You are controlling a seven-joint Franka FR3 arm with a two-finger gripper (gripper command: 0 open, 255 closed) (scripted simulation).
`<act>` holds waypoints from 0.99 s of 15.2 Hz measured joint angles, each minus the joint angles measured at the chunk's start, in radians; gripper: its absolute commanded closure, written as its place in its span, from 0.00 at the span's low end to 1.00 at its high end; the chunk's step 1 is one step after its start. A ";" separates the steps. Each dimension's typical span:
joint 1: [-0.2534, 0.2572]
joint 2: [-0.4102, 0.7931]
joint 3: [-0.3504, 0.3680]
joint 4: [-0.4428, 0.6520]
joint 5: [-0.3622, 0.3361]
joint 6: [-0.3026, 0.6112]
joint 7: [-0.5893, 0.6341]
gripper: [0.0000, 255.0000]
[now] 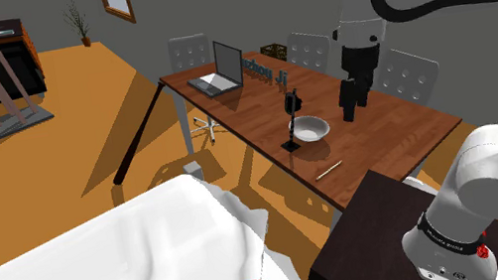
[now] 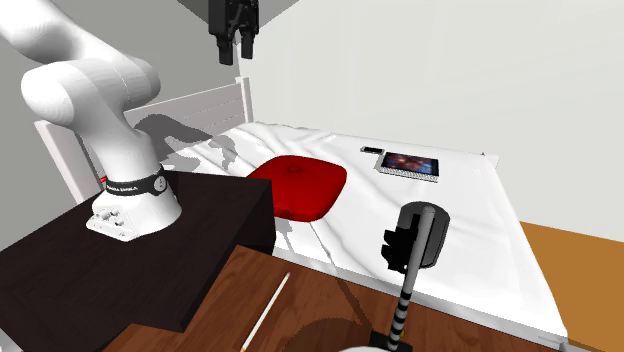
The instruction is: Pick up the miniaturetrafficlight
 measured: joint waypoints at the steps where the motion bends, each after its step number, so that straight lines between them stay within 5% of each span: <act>1: 0.000 0.000 0.000 0.000 0.000 0.000 0.000 0.00; 15: -0.072 0.311 -0.170 0.051 -0.110 0.344 -0.237 0.00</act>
